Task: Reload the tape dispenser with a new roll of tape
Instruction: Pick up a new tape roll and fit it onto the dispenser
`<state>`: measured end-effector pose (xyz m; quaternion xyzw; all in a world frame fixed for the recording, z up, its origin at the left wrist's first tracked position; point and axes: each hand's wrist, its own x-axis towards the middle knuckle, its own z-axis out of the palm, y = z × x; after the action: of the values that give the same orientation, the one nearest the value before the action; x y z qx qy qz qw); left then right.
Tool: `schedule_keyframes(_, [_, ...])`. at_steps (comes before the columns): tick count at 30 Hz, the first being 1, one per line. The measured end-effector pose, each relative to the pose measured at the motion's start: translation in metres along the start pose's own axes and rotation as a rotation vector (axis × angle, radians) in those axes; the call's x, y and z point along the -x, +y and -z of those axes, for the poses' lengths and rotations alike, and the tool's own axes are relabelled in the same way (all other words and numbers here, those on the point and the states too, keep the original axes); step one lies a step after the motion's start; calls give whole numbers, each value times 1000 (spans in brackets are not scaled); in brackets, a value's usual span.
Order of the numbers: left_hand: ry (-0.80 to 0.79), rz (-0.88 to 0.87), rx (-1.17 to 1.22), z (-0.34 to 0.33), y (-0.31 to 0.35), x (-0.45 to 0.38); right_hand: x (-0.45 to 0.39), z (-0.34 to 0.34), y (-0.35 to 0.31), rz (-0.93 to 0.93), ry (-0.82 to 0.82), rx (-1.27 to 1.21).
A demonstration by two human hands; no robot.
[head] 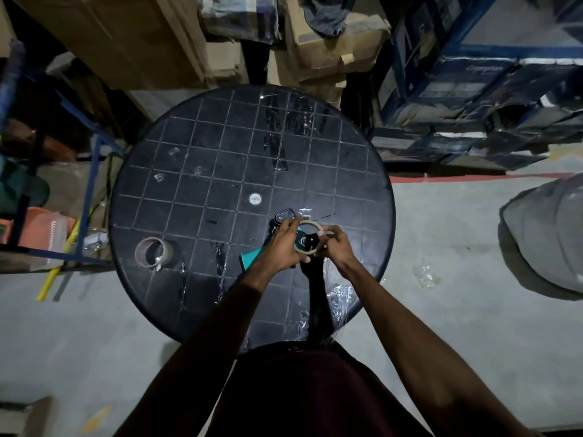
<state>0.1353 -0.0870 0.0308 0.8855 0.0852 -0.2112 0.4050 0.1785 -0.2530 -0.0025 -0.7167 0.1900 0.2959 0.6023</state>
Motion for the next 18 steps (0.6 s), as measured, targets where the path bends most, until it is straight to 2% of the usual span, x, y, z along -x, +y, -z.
schedule_keyframes(10, [-39, -43, -30, -1, -2, -7, -14, 20, -6, -206, -90, -135])
schedule_keyframes(18, [-42, -42, -113, -1, -1, -16, -26, 17, -5, -169, -93, -103])
